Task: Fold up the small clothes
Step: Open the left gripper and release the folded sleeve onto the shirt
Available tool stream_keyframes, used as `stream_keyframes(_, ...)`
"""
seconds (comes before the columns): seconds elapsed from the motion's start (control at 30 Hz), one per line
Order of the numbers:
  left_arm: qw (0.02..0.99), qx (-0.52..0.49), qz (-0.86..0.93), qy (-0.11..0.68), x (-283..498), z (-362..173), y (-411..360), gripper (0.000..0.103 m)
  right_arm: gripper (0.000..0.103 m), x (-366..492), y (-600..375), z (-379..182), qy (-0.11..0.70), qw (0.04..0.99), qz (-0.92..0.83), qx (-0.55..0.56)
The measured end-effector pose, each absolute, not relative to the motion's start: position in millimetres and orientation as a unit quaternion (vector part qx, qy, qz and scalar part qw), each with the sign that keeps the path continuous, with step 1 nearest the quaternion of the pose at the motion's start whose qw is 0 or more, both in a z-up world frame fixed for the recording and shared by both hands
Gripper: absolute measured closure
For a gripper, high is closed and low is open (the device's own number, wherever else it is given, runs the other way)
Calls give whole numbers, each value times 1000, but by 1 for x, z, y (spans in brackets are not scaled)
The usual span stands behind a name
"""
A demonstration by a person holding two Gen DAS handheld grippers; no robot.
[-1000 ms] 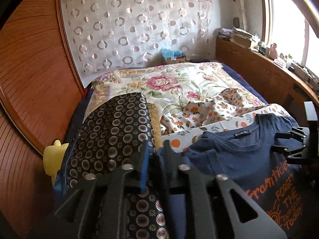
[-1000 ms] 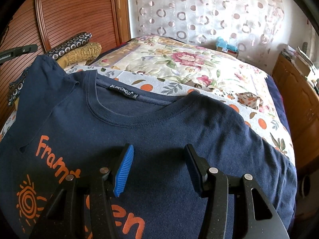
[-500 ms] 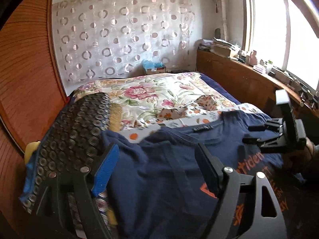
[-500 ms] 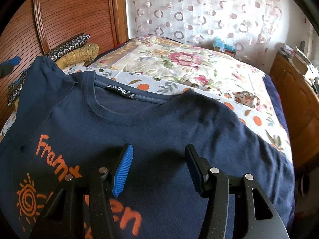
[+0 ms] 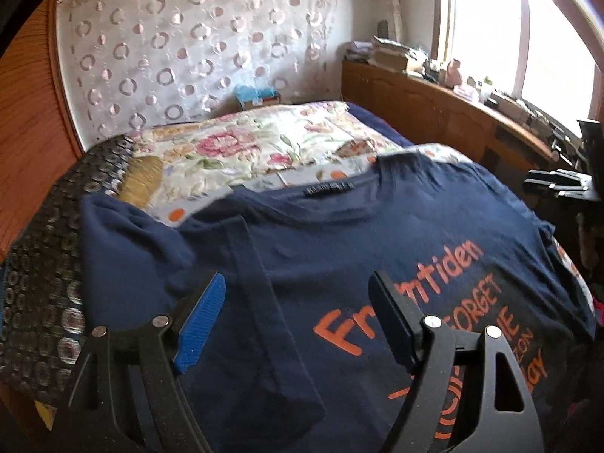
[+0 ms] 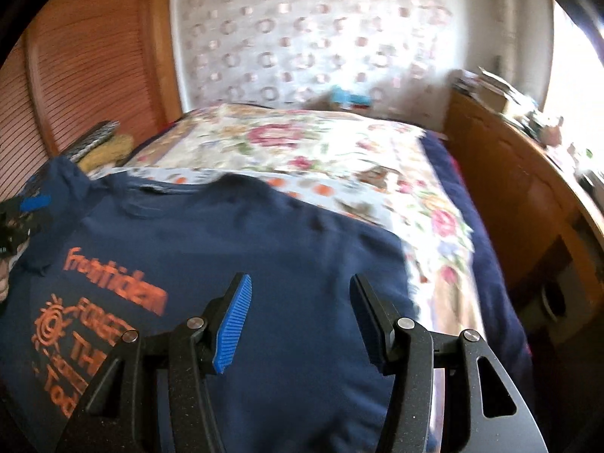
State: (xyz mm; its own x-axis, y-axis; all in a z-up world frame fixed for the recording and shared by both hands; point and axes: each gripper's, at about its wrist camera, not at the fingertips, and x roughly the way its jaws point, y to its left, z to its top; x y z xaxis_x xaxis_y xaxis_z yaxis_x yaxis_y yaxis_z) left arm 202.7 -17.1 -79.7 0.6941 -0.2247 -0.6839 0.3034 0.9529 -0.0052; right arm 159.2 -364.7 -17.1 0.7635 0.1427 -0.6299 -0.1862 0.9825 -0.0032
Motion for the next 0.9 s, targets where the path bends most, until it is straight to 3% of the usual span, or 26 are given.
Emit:
stream_keyframes(0.4, 894, 86, -149, 414, 212, -108, -33, 24, 47, 121, -416, -60, 385, 922, 31, 18)
stream_keyframes(0.73, 886, 88, -152, 429, 214, -113, -34, 22, 47, 125, -441, -54, 408, 908, 61, 71)
stream_keyframes(0.9, 885, 88, -153, 430, 216, -113, -36, 21, 56, 130, -444, -53, 413, 904, 72, 83)
